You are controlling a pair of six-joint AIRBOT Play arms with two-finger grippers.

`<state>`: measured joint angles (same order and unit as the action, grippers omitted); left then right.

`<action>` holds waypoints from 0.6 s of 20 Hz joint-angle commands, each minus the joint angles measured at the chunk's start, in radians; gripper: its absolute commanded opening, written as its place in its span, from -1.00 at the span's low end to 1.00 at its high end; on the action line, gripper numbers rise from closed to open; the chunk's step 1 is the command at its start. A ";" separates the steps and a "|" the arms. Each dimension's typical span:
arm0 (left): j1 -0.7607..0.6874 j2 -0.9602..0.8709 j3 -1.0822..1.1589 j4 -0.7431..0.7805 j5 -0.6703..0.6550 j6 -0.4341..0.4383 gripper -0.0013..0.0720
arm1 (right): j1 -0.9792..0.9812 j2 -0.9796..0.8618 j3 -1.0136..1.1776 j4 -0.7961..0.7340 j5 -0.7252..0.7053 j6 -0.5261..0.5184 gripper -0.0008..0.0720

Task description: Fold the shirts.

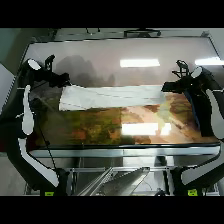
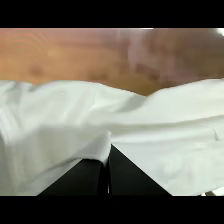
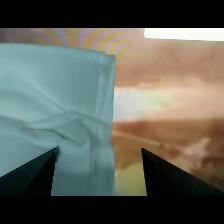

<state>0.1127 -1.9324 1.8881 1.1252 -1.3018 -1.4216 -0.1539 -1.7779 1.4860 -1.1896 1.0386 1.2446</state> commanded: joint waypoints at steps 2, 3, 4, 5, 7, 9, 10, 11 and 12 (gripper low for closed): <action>-0.002 -0.003 0.105 0.001 -0.004 0.000 -0.91 | -0.005 -0.063 0.015 -0.010 0.028 0.023 0.66; -0.002 -0.003 0.111 0.000 -0.005 0.000 -0.91 | -0.005 -0.077 0.015 0.019 0.031 0.023 0.66; -0.002 -0.003 0.111 0.000 -0.006 0.000 -0.91 | -0.005 -0.087 0.015 0.054 0.032 0.014 0.66; -0.002 -0.004 0.111 0.000 -0.007 0.000 -0.91 | -0.005 -0.093 0.015 0.094 0.032 -0.003 0.65; -0.002 -0.004 0.111 0.000 -0.008 0.000 -0.92 | -0.005 -0.104 0.015 0.180 0.036 -0.043 0.59; -0.002 -0.004 0.111 0.001 -0.017 0.000 -0.89 | -0.003 -0.113 0.015 0.242 0.050 -0.076 0.57; -0.002 -0.004 0.111 0.001 -0.020 0.000 -0.28 | -0.002 -0.117 0.015 0.251 0.055 -0.080 0.57; -0.002 -0.004 0.111 0.001 -0.024 0.000 0.45 | -0.002 -0.120 0.015 0.253 0.064 -0.080 0.57; -0.002 -0.004 0.111 0.009 -0.023 0.000 0.93 | -0.001 -0.122 0.015 0.253 0.072 -0.086 0.57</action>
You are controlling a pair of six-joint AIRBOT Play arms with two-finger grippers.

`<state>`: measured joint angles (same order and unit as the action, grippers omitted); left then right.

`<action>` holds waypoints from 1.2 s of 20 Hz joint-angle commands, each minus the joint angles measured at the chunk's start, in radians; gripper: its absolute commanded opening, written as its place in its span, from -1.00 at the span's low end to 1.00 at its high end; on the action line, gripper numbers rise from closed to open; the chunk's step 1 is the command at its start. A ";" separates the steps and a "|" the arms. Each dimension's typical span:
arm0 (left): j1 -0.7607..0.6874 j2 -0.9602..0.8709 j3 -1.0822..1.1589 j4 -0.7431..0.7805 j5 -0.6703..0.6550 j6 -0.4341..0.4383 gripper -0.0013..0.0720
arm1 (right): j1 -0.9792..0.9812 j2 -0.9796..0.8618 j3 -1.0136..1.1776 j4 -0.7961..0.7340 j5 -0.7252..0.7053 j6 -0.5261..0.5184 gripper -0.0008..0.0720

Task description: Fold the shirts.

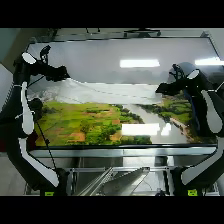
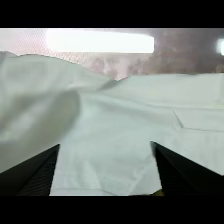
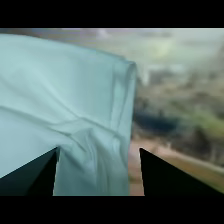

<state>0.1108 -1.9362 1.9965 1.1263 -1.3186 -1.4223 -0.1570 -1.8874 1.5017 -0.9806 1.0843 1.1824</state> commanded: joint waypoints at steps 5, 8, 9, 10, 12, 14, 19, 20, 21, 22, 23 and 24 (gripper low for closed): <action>0.029 0.005 0.003 0.075 -0.029 0.000 0.98 | 0.003 -0.018 -0.001 0.044 0.039 -0.032 0.12; 0.021 0.005 0.003 0.074 -0.111 0.000 0.90 | 0.011 -0.046 -0.001 0.080 0.066 -0.074 0.12; 0.008 0.005 0.003 0.074 -0.132 0.000 0.56 | 0.011 -0.059 -0.001 0.122 0.078 -0.094 0.11; -0.008 0.005 0.003 0.074 -0.146 0.000 0.11 | 0.011 -0.071 -0.001 0.167 0.089 -0.117 0.00; -0.045 0.005 0.003 0.074 -0.142 0.000 -0.47 | 0.011 -0.084 -0.001 0.227 0.095 -0.150 -0.07; -0.098 0.005 0.003 0.074 -0.116 0.000 -0.92 | 0.009 -0.084 0.000 0.287 0.105 -0.209 -0.91; -0.265 -0.024 0.003 0.054 -0.012 0.000 -0.91 | -0.003 -0.051 0.073 0.332 0.220 -0.191 -0.93; -0.294 -0.048 0.003 0.019 -0.006 0.000 -0.91 | -0.011 -0.032 0.108 0.331 0.260 -0.172 -0.93; -0.329 -0.081 0.003 -0.035 0.003 0.000 -0.91 | -0.020 -0.009 0.145 0.332 0.294 -0.156 -0.93; -0.360 -0.114 0.003 -0.090 0.023 0.000 -0.91 | -0.032 0.018 0.188 0.332 0.331 -0.139 -0.93; -0.393 -0.147 0.003 -0.148 0.051 0.001 -0.91 | -0.046 0.041 0.232 0.333 0.361 -0.121 -0.93; -0.420 -0.173 0.003 -0.195 0.079 0.002 -0.91 | -0.060 0.059 0.283 0.344 0.396 -0.101 -0.93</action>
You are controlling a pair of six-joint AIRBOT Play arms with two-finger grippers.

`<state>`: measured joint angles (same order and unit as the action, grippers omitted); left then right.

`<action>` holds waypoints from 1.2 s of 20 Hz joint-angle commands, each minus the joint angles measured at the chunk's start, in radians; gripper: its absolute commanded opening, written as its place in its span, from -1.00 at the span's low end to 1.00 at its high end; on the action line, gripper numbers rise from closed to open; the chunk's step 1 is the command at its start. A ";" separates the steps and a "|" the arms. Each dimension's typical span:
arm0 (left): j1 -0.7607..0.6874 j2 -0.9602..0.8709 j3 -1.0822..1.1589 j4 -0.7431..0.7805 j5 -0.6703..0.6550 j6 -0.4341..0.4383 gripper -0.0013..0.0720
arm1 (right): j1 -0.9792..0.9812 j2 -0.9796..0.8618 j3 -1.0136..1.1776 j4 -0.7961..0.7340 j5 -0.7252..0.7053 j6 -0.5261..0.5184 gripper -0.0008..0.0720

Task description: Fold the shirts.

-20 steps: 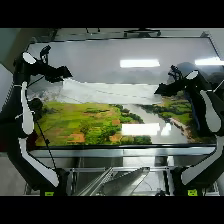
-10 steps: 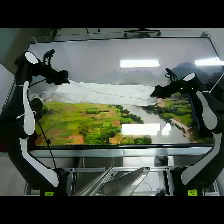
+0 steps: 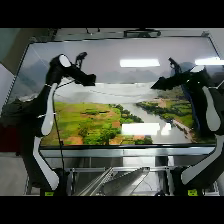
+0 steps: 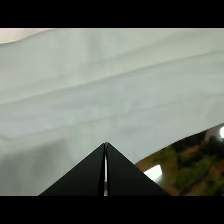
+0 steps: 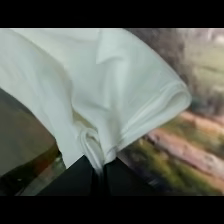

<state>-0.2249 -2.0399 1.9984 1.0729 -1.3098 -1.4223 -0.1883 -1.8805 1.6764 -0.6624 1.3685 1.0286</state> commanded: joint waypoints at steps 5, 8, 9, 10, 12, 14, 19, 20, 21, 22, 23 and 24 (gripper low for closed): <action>-0.214 -0.169 0.001 -0.307 0.224 0.004 -0.92 | -0.078 0.075 0.292 0.150 0.248 0.118 -0.93; -0.245 -0.186 0.001 -0.341 0.291 0.005 -0.92 | -0.075 0.074 0.300 0.181 0.248 0.125 -0.93; -0.246 -0.180 0.013 -0.341 0.289 0.006 -0.92 | -0.070 0.074 0.300 0.182 0.248 0.125 -0.93; -0.240 -0.172 0.039 -0.341 0.266 0.008 -0.91 | -0.067 0.074 0.300 0.182 0.248 0.126 -0.93; -0.210 -0.121 0.097 -0.343 0.166 0.016 -0.91 | -0.056 0.074 0.300 0.193 0.249 0.152 -0.93; -0.143 -0.008 0.121 -0.343 0.028 0.058 -0.91 | -0.020 0.074 0.300 0.247 0.230 0.165 -0.93; 0.155 0.473 -0.052 -0.343 -0.068 0.080 -0.91 | 0.293 0.060 0.299 0.292 -0.037 0.177 -0.92; 0.219 0.560 -0.080 -0.342 -0.066 0.089 -0.91 | 0.378 0.046 0.299 0.297 -0.124 0.176 -0.92; 0.279 0.638 -0.107 -0.342 -0.064 0.106 -0.91 | 0.472 0.021 0.299 0.301 -0.230 0.176 -0.92; 0.339 0.713 -0.137 -0.341 -0.055 0.119 -0.91 | 0.557 -0.010 0.299 0.305 -0.340 0.173 -0.92; 0.394 0.774 -0.172 -0.342 -0.047 0.134 -0.91 | 0.648 -0.055 0.299 0.309 -0.483 0.147 -0.92; 0.437 0.821 -0.206 -0.342 -0.042 0.148 -0.91 | 0.735 -0.108 0.299 0.309 -0.653 0.100 -0.92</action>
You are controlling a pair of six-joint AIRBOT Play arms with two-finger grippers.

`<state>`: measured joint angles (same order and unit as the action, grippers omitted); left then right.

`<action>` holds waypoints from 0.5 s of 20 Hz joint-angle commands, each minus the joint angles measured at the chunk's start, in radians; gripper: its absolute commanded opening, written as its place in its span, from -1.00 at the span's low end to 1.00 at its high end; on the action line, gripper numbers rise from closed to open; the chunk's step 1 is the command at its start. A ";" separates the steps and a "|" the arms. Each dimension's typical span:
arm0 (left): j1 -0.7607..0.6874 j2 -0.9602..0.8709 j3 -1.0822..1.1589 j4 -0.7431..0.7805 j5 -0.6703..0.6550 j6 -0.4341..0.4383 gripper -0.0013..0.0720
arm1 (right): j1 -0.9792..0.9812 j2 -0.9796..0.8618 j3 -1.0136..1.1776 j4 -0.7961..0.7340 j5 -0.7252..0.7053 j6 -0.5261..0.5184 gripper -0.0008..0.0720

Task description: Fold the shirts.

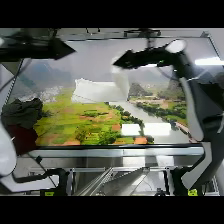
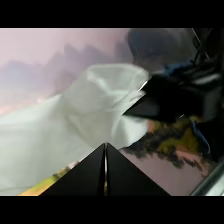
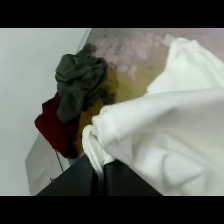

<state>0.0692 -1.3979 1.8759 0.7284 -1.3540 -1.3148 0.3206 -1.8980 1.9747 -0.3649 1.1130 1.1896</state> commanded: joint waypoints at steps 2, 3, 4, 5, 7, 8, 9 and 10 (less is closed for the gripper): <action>0.207 0.253 -0.169 0.003 0.010 0.078 -0.91 | 0.352 -0.200 0.002 0.023 -0.663 -0.119 -0.82; 0.227 0.277 -0.213 0.003 0.016 0.087 -0.91 | 0.395 -0.255 0.002 0.065 -0.742 -0.121 -0.07; 0.241 0.294 -0.258 0.003 0.021 0.096 -0.91 | 0.414 -0.294 0.002 0.111 -0.752 -0.121 0.48; 0.251 0.305 -0.294 0.002 0.024 0.109 -0.91 | 0.417 -0.311 0.002 0.132 -0.723 -0.121 0.44; 0.267 0.315 -0.358 0.002 0.026 0.131 -0.91 | 0.389 -0.303 0.002 0.132 -0.634 -0.121 0.44; 0.267 0.314 -0.381 0.002 0.028 0.134 -0.91 | 0.357 -0.284 0.002 0.123 -0.567 -0.121 0.44; 0.267 0.314 -0.404 0.002 0.031 0.144 -0.91 | 0.322 -0.263 0.002 0.096 -0.498 -0.120 0.35; 0.266 0.314 -0.428 0.002 0.034 0.149 -0.91 | 0.276 -0.237 0.002 0.064 -0.408 -0.120 0.15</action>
<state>0.3195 -1.1011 1.5253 0.7315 -1.3296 -1.1961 0.6533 -2.1593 1.9751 -0.2661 0.5686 1.0782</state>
